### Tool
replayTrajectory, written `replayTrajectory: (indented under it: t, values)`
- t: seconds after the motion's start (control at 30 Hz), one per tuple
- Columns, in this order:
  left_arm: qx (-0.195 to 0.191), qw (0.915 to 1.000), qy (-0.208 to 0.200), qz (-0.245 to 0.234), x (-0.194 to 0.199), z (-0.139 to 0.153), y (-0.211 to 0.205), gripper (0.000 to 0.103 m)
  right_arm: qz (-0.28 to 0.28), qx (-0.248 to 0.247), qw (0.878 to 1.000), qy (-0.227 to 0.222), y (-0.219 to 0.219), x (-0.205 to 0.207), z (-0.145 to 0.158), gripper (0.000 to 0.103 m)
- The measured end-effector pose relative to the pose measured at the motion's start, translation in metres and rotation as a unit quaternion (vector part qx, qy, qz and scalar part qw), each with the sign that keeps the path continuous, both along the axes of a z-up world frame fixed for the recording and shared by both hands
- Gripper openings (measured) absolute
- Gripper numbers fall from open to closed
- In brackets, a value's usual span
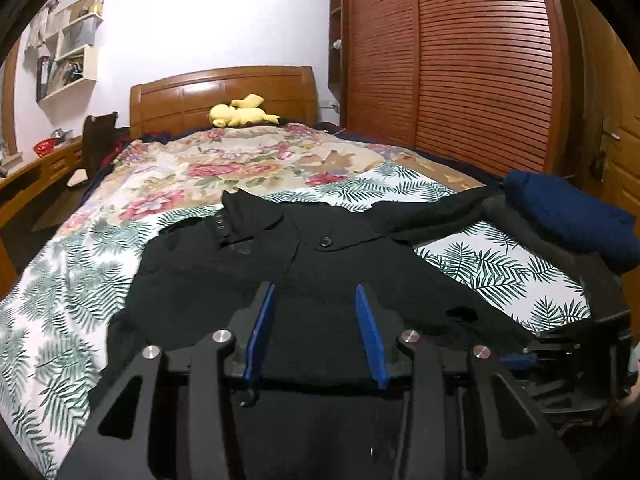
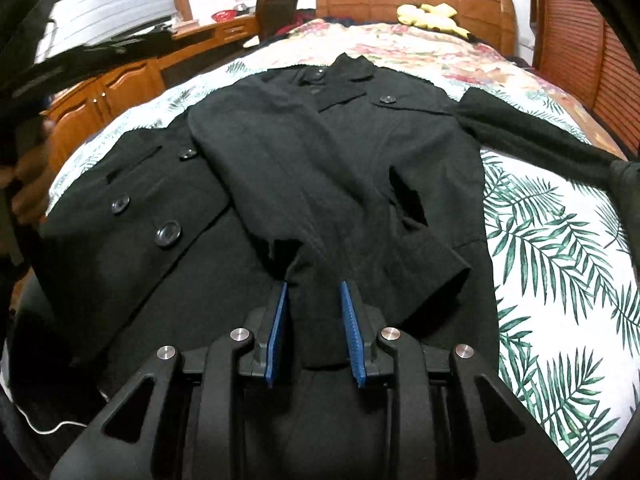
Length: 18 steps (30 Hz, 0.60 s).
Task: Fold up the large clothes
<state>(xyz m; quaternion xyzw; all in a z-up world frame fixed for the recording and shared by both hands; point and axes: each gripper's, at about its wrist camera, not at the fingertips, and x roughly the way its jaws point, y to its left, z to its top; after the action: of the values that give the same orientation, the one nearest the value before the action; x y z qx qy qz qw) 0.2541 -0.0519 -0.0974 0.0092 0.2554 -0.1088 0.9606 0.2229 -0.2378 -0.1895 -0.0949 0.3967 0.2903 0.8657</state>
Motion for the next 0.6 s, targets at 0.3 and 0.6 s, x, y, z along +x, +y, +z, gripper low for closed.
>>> replayTrajectory:
  t: [0.3, 0.6]
  values:
    - [-0.006, 0.9996, 0.024, -0.015, 0.027, -0.034, -0.001, 0.040, -0.008, 0.043, 0.998, -0.035, -0.012, -0.008, 0.033, 0.026]
    - [0.011, 0.9985, 0.048, -0.025, 0.034, -0.068, -0.009, 0.040, -0.016, 0.065, 0.995, -0.071, -0.019, -0.004, 0.059, 0.031]
